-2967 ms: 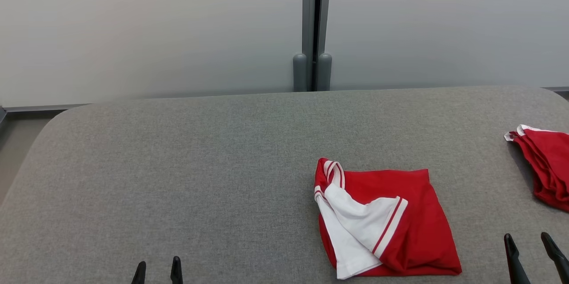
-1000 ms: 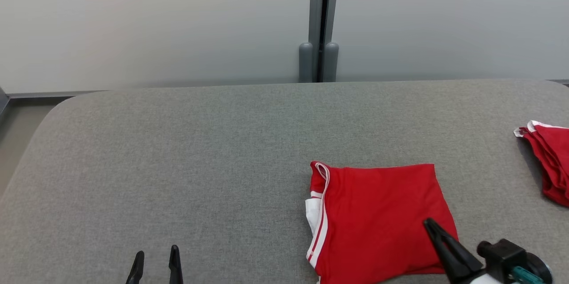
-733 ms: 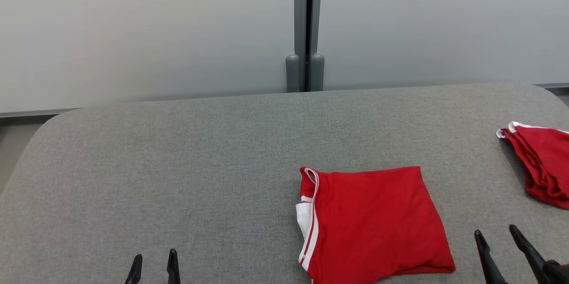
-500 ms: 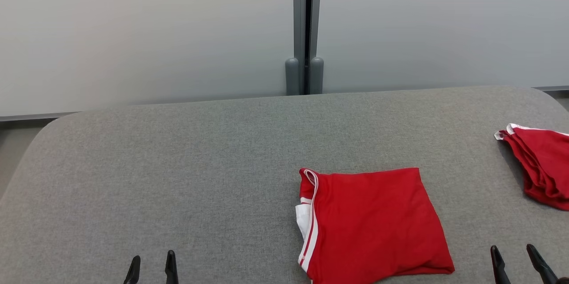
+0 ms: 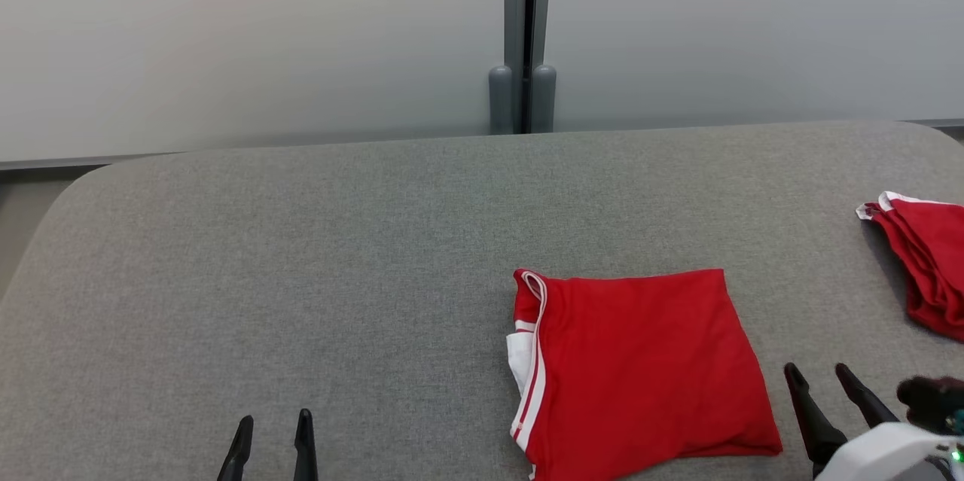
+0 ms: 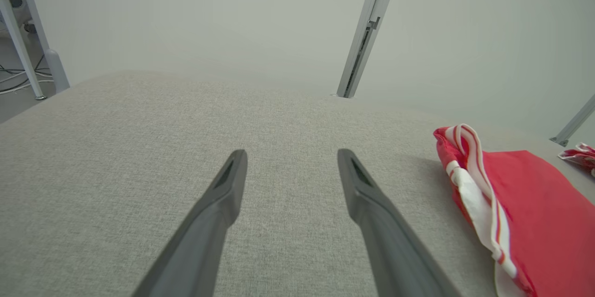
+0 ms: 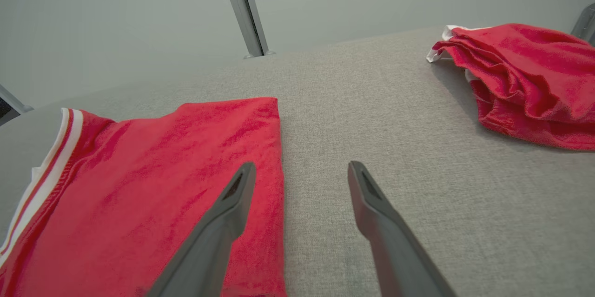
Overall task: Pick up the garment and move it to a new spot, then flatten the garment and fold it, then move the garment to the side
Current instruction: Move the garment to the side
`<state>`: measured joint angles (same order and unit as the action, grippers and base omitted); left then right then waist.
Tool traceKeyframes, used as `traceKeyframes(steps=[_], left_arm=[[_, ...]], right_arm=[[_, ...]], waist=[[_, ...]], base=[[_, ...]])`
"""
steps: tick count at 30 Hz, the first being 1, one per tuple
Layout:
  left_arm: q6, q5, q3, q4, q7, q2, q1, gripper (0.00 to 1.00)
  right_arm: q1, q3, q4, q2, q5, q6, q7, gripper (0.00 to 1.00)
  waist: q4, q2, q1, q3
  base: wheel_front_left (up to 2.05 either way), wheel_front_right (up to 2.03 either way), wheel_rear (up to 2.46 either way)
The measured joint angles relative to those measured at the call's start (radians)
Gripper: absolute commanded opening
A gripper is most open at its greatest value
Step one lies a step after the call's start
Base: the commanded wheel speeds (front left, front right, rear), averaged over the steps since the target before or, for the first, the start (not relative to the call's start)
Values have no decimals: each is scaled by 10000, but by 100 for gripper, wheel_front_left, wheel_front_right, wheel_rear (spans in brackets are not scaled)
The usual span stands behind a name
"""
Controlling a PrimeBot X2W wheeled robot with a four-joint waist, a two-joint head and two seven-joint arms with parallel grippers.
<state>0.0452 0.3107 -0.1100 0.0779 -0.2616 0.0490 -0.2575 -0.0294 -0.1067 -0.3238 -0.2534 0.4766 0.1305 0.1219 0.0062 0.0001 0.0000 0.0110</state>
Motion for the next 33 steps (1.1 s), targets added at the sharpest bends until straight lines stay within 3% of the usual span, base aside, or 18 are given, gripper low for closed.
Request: traceKeyframes(steps=[6,13,14,15,16,17,22,33], left_arm=[[-2,-48,-318,8,0,-4,456,100],[10,-46,-650,44,0,0,973,100],[15,-44,-692,54,0,-2,1044,100],[40,-42,-734,63,0,0,1108,100],[63,-27,-767,67,0,-2,1181,100],[100,-8,-802,54,0,-4,1245,100],[270,165,-991,-102,0,6,1502,100],[151,-295,-1093,-102,0,-4,2478,100]], right_arm=[[1652,-878,-878,-416,1467,0,-2232,100],[2597,-1388,-1933,-543,2295,0,-3275,100],[2675,-1507,-2006,-604,2412,0,-3359,75],[2771,-1651,-1994,-692,2592,0,-3444,31],[2879,-1743,-1956,-777,2796,0,-3492,31],[2958,-1802,-1900,-859,3041,0,-3519,0],[3727,-1896,-1555,-1776,3730,6,-3668,0],[5952,-1189,-366,-4405,4197,2,-4098,0]], waist=[[216,0,0,-563],[675,0,0,-1179],[747,0,0,-1258],[813,0,0,-1335],[869,0,0,-1412],[908,0,0,-1487],[769,0,0,-1873],[-548,0,0,-2913]], base=[[0,0,0],[0,0,0],[0,0,0],[0,0,0],[0,0,0],[0,0,0],[0,0,0],[0,0,0]])
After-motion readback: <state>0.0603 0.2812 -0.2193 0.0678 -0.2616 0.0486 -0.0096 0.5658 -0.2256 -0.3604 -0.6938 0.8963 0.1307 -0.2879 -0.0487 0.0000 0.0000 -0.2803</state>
